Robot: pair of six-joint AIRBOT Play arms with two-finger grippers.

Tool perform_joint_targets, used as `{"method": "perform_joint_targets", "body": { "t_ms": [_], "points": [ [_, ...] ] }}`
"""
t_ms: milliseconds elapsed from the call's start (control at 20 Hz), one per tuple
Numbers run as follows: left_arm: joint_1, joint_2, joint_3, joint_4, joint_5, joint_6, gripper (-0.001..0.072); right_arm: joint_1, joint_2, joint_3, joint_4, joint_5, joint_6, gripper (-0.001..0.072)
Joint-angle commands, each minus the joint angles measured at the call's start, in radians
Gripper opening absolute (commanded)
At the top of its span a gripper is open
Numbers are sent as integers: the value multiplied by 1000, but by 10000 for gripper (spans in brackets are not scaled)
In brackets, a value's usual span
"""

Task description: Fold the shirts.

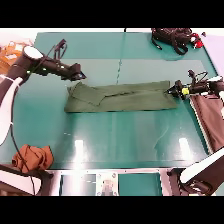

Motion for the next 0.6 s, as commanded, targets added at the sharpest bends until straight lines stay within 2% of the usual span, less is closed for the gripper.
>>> {"method": "perform_joint_targets", "body": {
  "t_ms": [0,250,400,550],
  "points": [
    [-95,-11,1,4,122,1,28,8,7,48,11,72,-3,14],
    [-301,-129,1,-38,288,0,28,31,243,124,24,222,54,14],
    [-430,-226,9,-120,404,1,28,60,415,133,145,330,83,14],
    [-517,-330,104,-143,410,-3,28,102,547,133,256,357,140,15]
  ]
}}
